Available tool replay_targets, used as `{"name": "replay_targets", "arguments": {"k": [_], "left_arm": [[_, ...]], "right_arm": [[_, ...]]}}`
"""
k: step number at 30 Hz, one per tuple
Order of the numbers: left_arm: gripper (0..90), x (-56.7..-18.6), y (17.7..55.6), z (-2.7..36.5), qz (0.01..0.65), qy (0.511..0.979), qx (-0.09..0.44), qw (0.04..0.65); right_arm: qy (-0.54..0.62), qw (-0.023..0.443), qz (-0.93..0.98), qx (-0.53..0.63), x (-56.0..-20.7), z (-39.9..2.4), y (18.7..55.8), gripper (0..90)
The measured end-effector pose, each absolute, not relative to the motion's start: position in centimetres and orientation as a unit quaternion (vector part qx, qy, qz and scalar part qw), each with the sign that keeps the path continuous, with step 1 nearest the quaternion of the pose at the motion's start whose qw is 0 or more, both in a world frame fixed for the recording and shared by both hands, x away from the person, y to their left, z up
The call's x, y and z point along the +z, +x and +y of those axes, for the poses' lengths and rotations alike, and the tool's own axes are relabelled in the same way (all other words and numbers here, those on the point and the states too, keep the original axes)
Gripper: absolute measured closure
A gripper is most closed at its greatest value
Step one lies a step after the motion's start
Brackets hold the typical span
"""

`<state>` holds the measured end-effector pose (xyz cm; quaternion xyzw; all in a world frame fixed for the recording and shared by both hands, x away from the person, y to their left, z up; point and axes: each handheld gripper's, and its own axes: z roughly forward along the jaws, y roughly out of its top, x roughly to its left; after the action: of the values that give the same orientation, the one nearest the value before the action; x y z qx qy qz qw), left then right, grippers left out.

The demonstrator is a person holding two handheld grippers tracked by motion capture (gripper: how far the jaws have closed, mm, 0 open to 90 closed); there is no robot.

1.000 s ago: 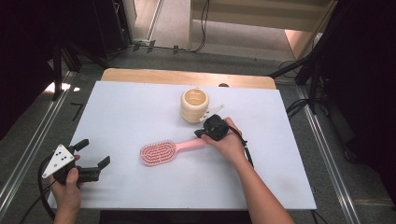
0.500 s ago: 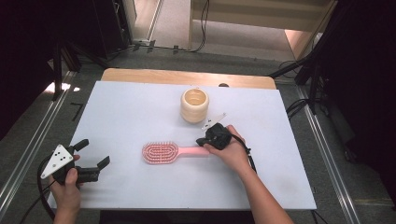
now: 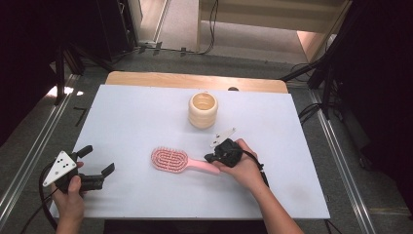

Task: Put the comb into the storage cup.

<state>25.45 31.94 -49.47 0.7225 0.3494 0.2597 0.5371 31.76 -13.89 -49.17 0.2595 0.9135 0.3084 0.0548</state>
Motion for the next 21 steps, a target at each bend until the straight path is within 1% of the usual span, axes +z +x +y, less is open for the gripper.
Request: {"name": "replay_targets", "arguments": {"k": [3,6,8,11,17,19,21], "left_arm": [[0.0,-49.5,25.5,31.9,0.349,0.723,0.26,0.537],[0.0,-49.5,25.5,32.0,0.35,0.721,0.26,0.538],[0.0,-49.5,25.5,32.0,0.35,0.721,0.26,0.539],[0.0,-49.5,25.5,32.0,0.349,0.722,0.26,0.538],[0.0,-49.5,25.5,32.0,0.349,0.722,0.259,0.538],[0.0,-49.5,25.5,32.0,0.349,0.722,0.259,0.538],[0.0,-49.5,25.5,32.0,0.35,0.721,0.259,0.539]], "right_arm": [[0.262,0.065,0.909,0.316,-48.7,-14.2,31.7,80.6],[0.26,0.073,0.905,0.329,-48.1,-14.6,31.7,69.7],[0.266,0.078,0.902,0.332,-47.7,-14.7,31.8,60.3],[0.287,0.043,0.892,0.347,-47.2,-14.5,31.9,52.5],[0.273,0.049,0.908,0.314,-46.7,-13.4,32.0,29.5],[0.27,0.048,0.91,0.31,-46.5,-13.1,32.1,20.1],[0.264,0.041,0.913,0.307,-46.4,-12.8,32.2,13.9]]}}
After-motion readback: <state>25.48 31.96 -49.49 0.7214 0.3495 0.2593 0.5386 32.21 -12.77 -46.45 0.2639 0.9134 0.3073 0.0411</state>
